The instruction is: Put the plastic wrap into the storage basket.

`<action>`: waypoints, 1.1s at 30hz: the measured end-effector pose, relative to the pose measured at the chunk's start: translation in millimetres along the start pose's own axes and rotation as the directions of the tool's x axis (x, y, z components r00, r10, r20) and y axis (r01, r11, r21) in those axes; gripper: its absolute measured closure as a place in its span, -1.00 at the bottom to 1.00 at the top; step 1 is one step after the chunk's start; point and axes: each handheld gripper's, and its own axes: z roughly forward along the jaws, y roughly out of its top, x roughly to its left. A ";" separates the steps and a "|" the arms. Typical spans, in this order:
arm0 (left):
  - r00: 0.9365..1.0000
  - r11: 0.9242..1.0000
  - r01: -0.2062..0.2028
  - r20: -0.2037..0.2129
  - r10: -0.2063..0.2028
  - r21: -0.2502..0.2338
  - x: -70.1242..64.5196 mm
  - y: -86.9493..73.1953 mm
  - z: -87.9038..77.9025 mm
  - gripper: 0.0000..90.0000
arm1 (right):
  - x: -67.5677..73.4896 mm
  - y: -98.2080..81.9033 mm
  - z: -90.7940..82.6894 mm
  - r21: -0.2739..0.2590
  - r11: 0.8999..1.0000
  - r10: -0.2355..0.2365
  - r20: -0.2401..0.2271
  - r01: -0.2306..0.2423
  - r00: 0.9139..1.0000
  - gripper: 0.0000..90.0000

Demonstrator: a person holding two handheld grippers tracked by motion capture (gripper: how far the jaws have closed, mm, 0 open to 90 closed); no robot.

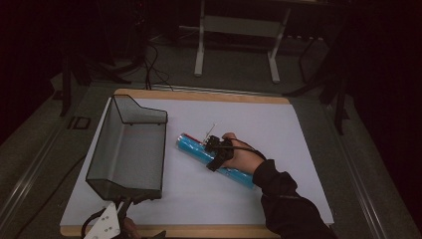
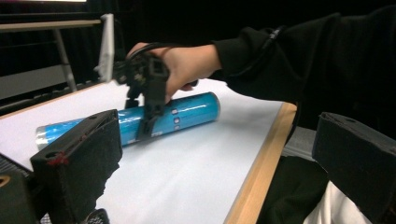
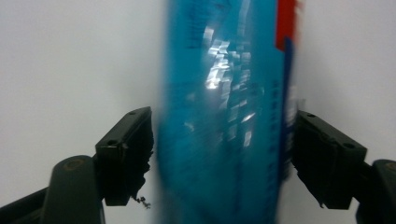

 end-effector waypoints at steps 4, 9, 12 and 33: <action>1.000 1.000 -0.002 0.009 0.002 0.007 -0.7 -0.3 0.8 -0.94 | 0.2 7.8 4.9 0.057 0.998 -0.005 -0.007 0.006 1.000 -0.37; 1.000 1.000 -0.002 0.012 0.002 -0.001 -0.5 -0.2 0.1 -0.94 | -2.6 17.1 8.7 0.150 0.988 0.027 -0.026 -0.023 0.999 -0.36; 1.000 1.000 -0.004 0.011 0.004 0.004 -0.5 -0.2 0.4 -0.94 | -4.6 19.8 11.2 0.177 0.984 0.039 -0.044 -0.031 0.998 -0.35; 1.000 1.000 -0.017 0.018 0.017 0.023 -1.4 -1.2 2.7 -0.94 | -15.6 14.8 -32.8 0.013 0.989 0.149 -0.019 -0.149 0.989 -0.30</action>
